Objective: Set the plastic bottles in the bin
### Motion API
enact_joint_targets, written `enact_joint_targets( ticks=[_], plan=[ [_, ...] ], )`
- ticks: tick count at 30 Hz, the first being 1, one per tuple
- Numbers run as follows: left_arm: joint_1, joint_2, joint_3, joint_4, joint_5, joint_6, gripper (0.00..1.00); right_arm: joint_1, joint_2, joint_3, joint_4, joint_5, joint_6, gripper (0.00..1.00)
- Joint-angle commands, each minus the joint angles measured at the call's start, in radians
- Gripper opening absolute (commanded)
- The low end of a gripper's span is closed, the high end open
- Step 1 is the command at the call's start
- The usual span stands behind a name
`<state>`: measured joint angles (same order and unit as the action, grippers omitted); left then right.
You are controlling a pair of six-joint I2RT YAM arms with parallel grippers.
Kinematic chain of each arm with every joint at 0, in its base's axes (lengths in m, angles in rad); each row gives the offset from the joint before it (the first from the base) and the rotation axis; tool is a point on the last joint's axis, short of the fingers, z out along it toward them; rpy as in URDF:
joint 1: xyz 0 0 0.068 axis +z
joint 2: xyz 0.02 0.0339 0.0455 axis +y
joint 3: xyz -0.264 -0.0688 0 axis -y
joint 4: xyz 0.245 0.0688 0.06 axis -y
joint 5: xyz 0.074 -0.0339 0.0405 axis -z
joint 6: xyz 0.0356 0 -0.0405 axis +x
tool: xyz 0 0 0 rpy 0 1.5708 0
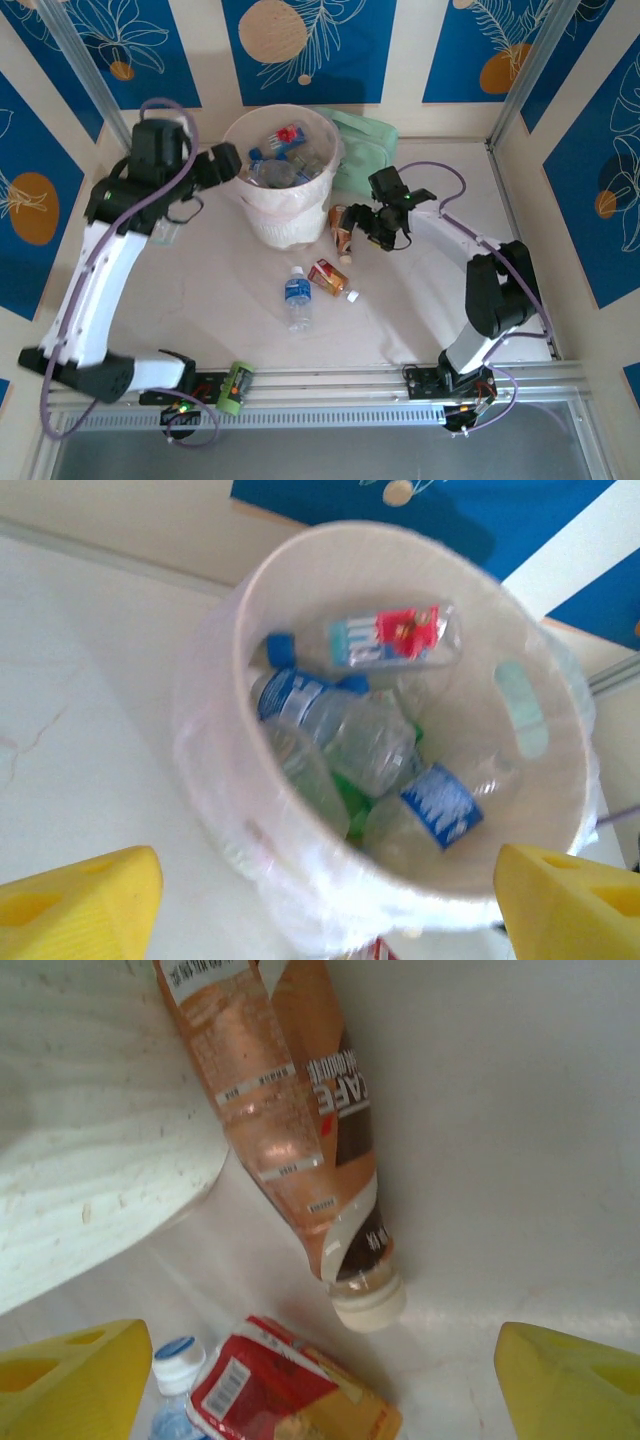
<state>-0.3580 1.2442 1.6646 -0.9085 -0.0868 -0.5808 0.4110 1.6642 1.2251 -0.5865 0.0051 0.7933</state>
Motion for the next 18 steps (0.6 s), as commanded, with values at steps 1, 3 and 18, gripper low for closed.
enact_joint_targets(
  ticks=[1, 3, 18],
  plan=[
    [-0.002, -0.110, -0.179, 0.052, -0.004, -0.054, 0.85, -0.005, 0.037, 0.034, 0.090, -0.037, 0.012, 0.91],
    [-0.001, -0.184, -0.289, 0.051, -0.007, -0.086, 0.85, -0.002, 0.070, 0.044, 0.117, -0.037, 0.021, 0.91],
    [-0.002, -0.361, -0.631, 0.046, 0.092, -0.232, 0.83, 0.020, 0.271, 0.187, 0.016, 0.045, 0.066, 0.94]
  ],
)
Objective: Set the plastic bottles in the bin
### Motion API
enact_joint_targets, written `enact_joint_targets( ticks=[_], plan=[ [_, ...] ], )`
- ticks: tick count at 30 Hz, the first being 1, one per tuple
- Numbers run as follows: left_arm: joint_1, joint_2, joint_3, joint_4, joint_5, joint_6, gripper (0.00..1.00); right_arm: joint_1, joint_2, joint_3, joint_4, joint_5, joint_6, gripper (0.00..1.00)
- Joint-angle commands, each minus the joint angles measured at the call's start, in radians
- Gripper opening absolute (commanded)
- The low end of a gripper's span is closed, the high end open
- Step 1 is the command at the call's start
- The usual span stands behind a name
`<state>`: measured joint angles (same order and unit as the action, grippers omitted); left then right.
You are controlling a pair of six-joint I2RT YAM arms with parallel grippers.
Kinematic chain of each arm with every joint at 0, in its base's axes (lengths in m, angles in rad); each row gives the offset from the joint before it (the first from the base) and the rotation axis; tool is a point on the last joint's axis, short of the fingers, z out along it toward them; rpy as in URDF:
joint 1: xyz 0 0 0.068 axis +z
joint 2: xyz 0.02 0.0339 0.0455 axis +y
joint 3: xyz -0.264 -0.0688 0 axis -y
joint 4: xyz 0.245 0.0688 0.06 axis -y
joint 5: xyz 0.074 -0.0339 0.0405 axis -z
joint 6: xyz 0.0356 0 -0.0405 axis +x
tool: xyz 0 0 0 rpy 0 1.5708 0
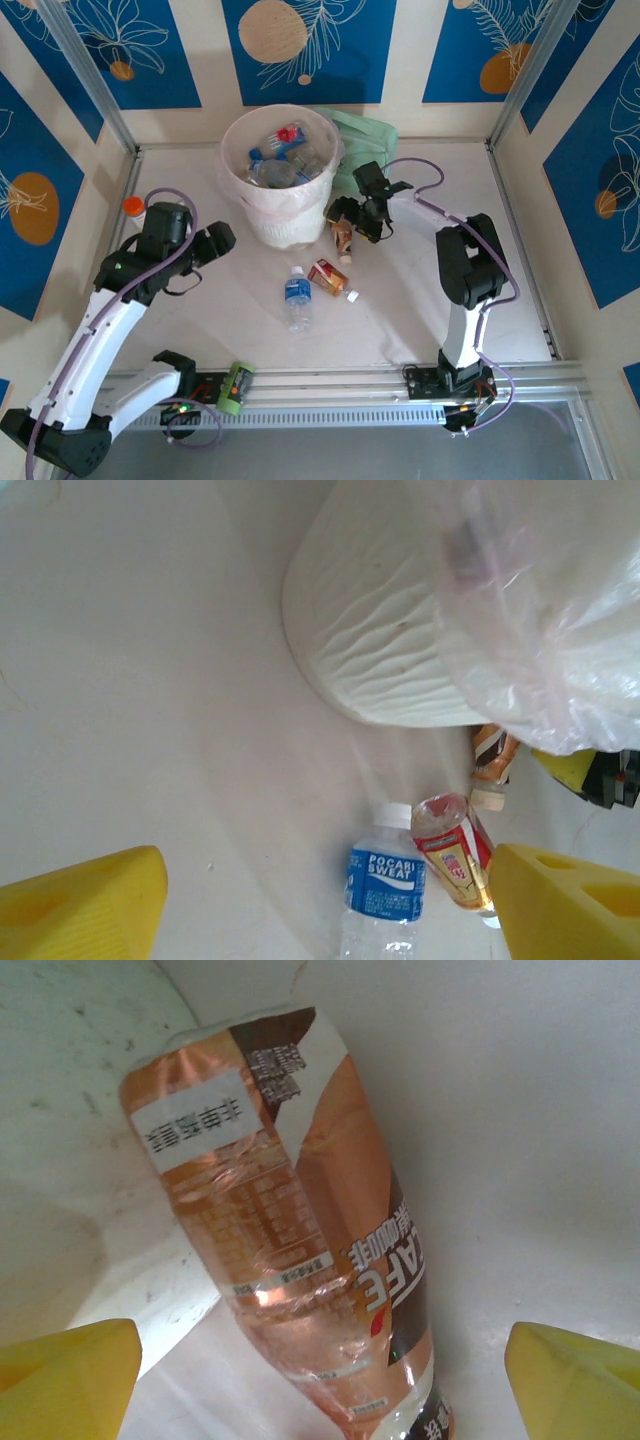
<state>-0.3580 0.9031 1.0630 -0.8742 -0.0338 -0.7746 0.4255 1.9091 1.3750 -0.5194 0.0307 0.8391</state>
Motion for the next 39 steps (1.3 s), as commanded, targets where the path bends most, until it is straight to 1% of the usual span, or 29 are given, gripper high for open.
enact_joint_targets(
  ticks=[1, 6, 9, 10, 13, 15, 20, 26, 28, 34, 39],
  plan=[
    [-0.001, -0.023, -0.041, 0.017, 0.045, -0.043, 0.83, 0.006, 0.035, 0.044, -0.055, 0.020, 0.022, 0.94],
    [-0.001, -0.035, -0.100, 0.033, 0.084, -0.064, 0.82, 0.007, 0.087, 0.100, -0.105, 0.031, 0.039, 0.94],
    [-0.001, -0.045, -0.123, 0.041, 0.100, -0.070, 0.82, 0.001, 0.100, 0.109, -0.130, 0.046, 0.065, 0.92],
    [-0.001, -0.048, -0.129, 0.043, 0.103, -0.070, 0.82, -0.001, 0.101, 0.108, -0.135, 0.050, 0.073, 0.90],
    [-0.001, -0.050, -0.148, 0.044, 0.113, -0.076, 0.82, -0.011, 0.099, 0.102, -0.149, 0.059, 0.099, 0.80],
    [-0.001, -0.049, -0.160, 0.054, 0.128, -0.082, 0.81, -0.016, 0.101, 0.106, -0.166, 0.071, 0.108, 0.78],
    [-0.003, -0.044, -0.169, 0.063, 0.137, -0.083, 0.80, -0.024, 0.116, 0.120, -0.203, 0.092, 0.117, 0.78],
    [-0.003, -0.047, -0.179, 0.063, 0.140, -0.086, 0.80, -0.042, 0.124, 0.111, -0.209, 0.103, 0.116, 0.69],
    [-0.003, -0.049, -0.182, 0.061, 0.140, -0.087, 0.80, -0.044, 0.117, 0.105, -0.212, 0.119, 0.108, 0.65],
    [-0.004, -0.049, -0.182, 0.057, 0.134, -0.084, 0.80, -0.048, 0.053, 0.070, -0.211, 0.153, 0.091, 0.59],
    [-0.003, -0.046, -0.178, 0.055, 0.130, -0.079, 0.80, -0.048, -0.079, 0.017, -0.216, 0.194, 0.062, 0.58]
  ],
)
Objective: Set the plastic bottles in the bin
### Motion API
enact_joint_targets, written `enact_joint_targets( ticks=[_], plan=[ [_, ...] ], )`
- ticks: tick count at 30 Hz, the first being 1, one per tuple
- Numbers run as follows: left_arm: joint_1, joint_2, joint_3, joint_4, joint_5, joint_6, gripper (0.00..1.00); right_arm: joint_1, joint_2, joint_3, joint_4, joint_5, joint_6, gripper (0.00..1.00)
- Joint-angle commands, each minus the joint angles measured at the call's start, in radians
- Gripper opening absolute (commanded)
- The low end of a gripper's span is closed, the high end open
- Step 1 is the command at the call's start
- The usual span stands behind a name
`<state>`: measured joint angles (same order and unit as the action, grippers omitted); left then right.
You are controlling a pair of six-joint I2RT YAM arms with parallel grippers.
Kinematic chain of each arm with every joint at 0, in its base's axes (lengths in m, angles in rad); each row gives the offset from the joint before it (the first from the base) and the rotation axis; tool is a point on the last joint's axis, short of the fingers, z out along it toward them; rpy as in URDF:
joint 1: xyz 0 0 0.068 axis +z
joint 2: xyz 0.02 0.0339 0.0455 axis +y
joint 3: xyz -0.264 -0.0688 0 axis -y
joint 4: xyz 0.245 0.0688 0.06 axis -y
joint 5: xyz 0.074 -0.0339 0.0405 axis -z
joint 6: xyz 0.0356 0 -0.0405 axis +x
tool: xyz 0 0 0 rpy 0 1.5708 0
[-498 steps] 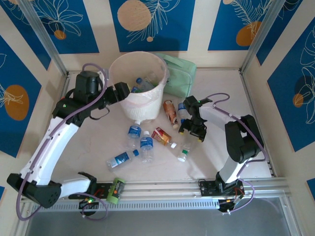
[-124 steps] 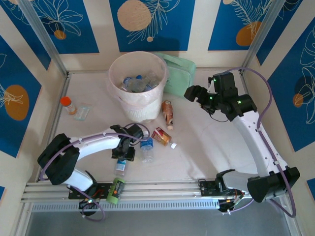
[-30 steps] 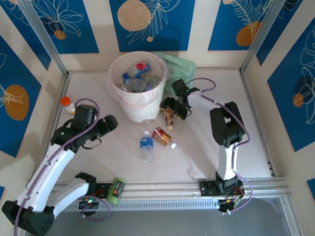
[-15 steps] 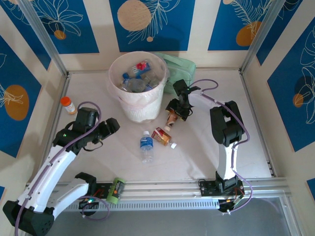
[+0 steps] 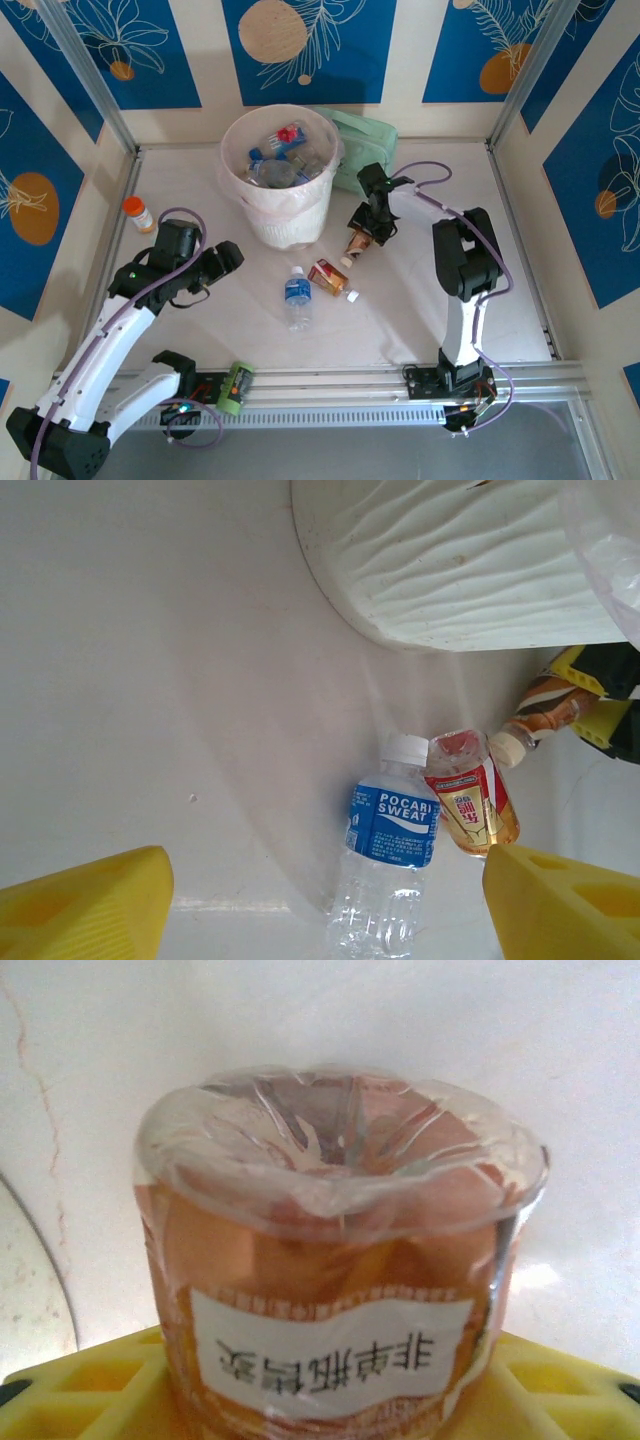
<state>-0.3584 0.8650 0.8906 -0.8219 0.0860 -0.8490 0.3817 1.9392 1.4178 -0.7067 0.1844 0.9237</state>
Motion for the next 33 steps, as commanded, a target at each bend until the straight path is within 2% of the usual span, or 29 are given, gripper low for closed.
enact_joint_targets(
  ticks=[1, 7, 11, 14, 17, 22, 27, 33],
  plan=[
    [-0.003, -0.008, -0.003, 0.002, 0.008, -0.003, 0.80, -0.004, -0.140, -0.037, -0.031, 0.044, -0.029, 0.58],
    [-0.003, -0.010, -0.001, -0.001, -0.009, 0.000, 0.80, -0.004, -0.400, -0.057, -0.083, 0.049, -0.058, 0.55],
    [-0.003, -0.005, -0.002, 0.010, -0.007, -0.004, 0.81, 0.011, -0.558, 0.000, -0.039, -0.017, -0.104, 0.54],
    [-0.003, 0.004, 0.004, 0.014, -0.004, -0.004, 0.80, 0.036, -0.593, 0.099, -0.005, -0.050, -0.135, 0.54],
    [-0.003, 0.007, 0.013, 0.011, -0.007, 0.000, 0.80, 0.060, -0.558, 0.229, 0.009, -0.079, -0.144, 0.53],
    [-0.002, 0.014, 0.025, -0.002, -0.011, 0.008, 0.80, 0.099, -0.405, 0.460, 0.012, -0.124, -0.166, 0.53],
    [-0.003, 0.014, 0.030, -0.011, -0.018, 0.009, 0.80, 0.145, -0.198, 0.747, -0.092, -0.115, -0.197, 0.53],
    [-0.002, 0.020, 0.030, -0.011, -0.023, 0.012, 0.80, 0.170, -0.013, 0.961, -0.188, -0.099, -0.198, 0.53]
  ],
)
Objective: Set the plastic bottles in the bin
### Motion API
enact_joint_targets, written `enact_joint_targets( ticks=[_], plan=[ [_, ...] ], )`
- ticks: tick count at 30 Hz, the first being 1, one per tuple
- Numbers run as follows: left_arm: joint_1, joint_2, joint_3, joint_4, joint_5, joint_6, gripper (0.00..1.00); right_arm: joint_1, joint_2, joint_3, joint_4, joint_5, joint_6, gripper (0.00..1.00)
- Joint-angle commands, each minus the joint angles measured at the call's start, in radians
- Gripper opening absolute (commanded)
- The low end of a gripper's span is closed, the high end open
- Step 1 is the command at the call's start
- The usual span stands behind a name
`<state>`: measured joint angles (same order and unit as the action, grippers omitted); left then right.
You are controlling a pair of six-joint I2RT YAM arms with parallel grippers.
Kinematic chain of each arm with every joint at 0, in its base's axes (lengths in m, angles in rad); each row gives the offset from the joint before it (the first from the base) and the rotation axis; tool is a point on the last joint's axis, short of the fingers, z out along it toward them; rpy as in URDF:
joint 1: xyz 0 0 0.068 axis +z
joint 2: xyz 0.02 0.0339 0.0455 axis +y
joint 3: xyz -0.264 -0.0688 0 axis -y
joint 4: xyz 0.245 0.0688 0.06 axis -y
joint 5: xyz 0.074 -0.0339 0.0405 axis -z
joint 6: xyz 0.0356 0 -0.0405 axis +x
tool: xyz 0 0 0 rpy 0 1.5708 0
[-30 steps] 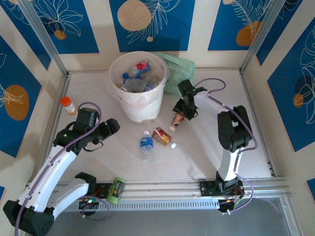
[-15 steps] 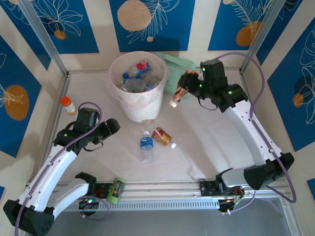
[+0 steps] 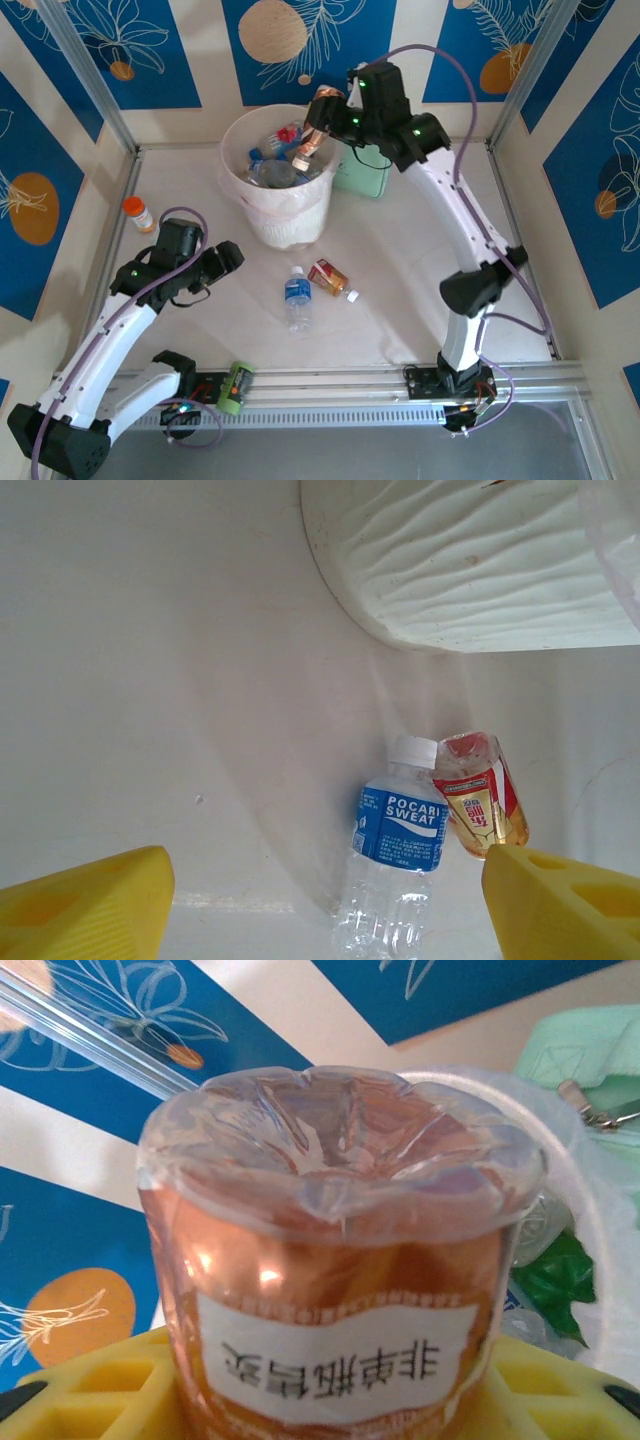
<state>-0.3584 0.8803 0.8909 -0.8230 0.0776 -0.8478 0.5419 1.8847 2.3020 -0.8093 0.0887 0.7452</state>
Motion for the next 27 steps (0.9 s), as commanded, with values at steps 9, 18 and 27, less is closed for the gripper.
enact_joint_targets(
  ticks=[9, 18, 27],
  plan=[
    [-0.002, 0.014, 0.029, -0.006, -0.015, 0.020, 0.80, 0.006, 0.082, 0.091, -0.135, 0.031, -0.004, 0.76],
    [-0.015, 0.013, 0.004, 0.009, 0.005, 0.010, 0.81, 0.011, 0.010, 0.061, -0.123, 0.048, -0.008, 0.83],
    [-0.244, 0.071, -0.035, 0.076, -0.037, -0.038, 0.87, 0.029, -0.242, -0.227, -0.063, 0.120, -0.032, 0.83]
  ],
)
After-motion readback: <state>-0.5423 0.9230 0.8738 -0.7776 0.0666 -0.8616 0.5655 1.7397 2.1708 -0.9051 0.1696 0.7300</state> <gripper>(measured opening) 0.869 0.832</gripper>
